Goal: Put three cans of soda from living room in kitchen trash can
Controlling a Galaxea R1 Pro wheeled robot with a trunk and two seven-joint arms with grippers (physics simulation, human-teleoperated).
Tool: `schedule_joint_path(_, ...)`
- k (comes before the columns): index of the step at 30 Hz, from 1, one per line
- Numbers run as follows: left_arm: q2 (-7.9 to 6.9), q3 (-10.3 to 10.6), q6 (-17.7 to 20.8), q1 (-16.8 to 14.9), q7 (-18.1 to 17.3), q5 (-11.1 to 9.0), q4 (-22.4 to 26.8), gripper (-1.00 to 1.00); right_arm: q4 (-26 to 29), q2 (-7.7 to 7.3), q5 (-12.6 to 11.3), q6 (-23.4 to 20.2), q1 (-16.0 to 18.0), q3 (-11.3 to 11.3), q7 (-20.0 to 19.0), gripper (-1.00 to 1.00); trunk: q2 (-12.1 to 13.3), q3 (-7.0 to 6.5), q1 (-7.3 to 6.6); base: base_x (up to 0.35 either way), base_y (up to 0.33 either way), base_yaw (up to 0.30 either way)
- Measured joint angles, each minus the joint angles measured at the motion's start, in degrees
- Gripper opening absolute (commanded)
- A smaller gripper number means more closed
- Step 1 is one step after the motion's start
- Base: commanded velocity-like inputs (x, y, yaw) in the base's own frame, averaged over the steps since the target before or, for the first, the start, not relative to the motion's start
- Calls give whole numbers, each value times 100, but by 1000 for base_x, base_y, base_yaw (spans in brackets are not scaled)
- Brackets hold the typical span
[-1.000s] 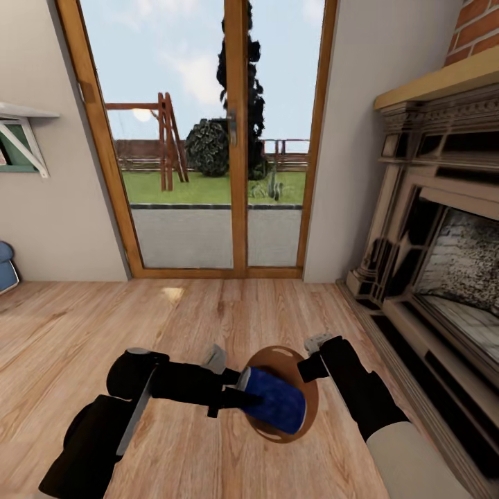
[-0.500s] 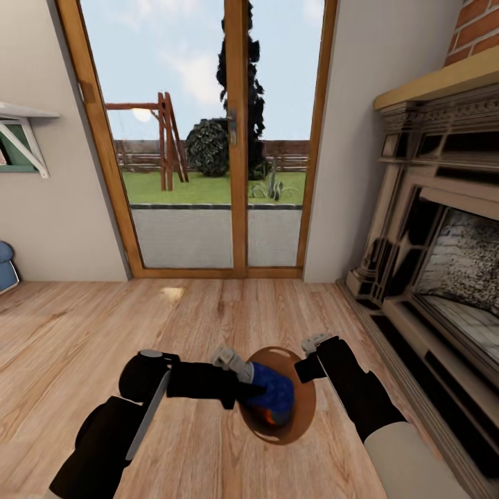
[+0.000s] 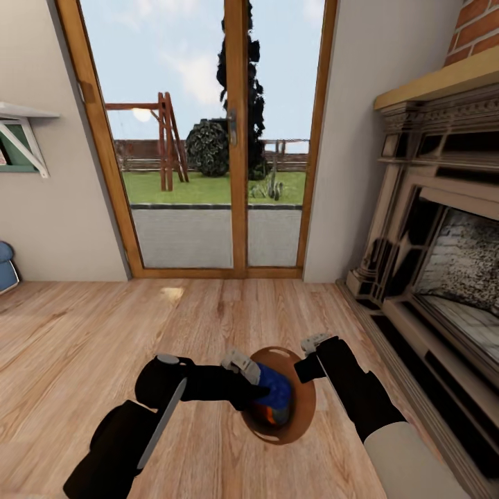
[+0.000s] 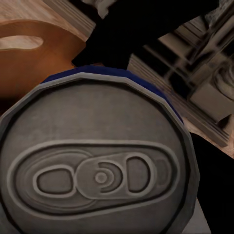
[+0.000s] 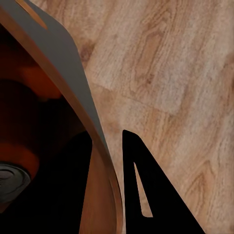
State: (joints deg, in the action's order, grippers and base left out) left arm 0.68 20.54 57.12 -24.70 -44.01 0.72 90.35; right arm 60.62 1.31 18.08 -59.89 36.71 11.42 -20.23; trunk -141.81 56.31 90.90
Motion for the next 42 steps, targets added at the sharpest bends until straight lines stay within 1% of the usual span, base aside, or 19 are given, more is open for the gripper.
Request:
schedule_joint_path(4, 2, 163, -26, 0, 144, 0, -14, -100, 3, 0, 9, 1, 0, 86, 0, -100, 0, 0, 0, 0, 0, 0)
schedule_joint_path(7, 2, 181, -36, 0, 160, 9, -17, -100, 6, 2, -17, -2, 0, 101, 0, -100, 0, 0, 0, 0, 0, 0)
schedule_joint_path(11, 2, 195, -71, 0, 179, 35, -76, -100, 8, 38, 22, 3, 0, 110, 0, -100, 0, 0, 0, 0, 0, 0)
schedule_joint_path(12, 6, 215, -163, 0, 261, 86, -205, -100, 9, 73, 50, 7, 0, 112, 3, -100, 0, 0, 0, 0, 0, 0)
schedule_joint_path(13, 9, 233, -183, 0, 294, 60, -244, -100, 9, 82, 7, 1, 0, 113, 0, -100, 0, 0, 0, 0, 0, 0)
schedule_joint_path(16, 29, 348, -274, 0, 447, 68, -386, -100, 9, 102, -64, -9, 0, 115, -2, -100, 0, 0, 0, 0, 0, 0)
schedule_joint_path(18, 46, 445, -320, 0, 596, 74, -495, -100, 9, 111, 2, -1, 0, 115, 0, -100, 0, 0, 0, 0, 0, 0)
schedule_joint_path(21, 62, 486, -335, 0, 665, 70, -548, -100, 9, 113, 48, 5, 0, 114, 2, -100, 0, 0, 0, 0, 0, 0)
schedule_joint_path(26, 88, 527, -380, 0, 847, 74, -657, -100, 9, 121, -20, -4, 0, 115, -1, -100, 0, 0, 0, 0, 0, 0)
schedule_joint_path(28, 109, 617, -432, 0, 1067, 101, -733, -100, 9, 122, 9, 0, 0, 115, 0, -100, 0, 0, 0, 0, 0, 0)
schedule_joint_path(30, 118, 658, -440, 0, 1188, 100, -746, -100, 9, 123, 33, 3, 0, 115, 1, -100, 0, 0, 0, 0, 0, 0)
schedule_joint_path(34, 160, 777, -453, 0, 1512, 105, -767, -100, 9, 123, 3, -1, -1, 115, 0, -100, 0, 0, 0, 0, 0, 0)
schedule_joint_path(38, 174, 824, -455, 0, 1630, 108, -777, -100, 9, 123, 12, 0, -2, 115, 0, -100, 0, 0, 0, 0, 0, 0)
schedule_joint_path(42, 177, 833, -456, 0, 1651, 115, -800, -100, 9, 123, 18, 1, -1, 115, 0, -100, 0, 0, 0, 0, 0, 0)
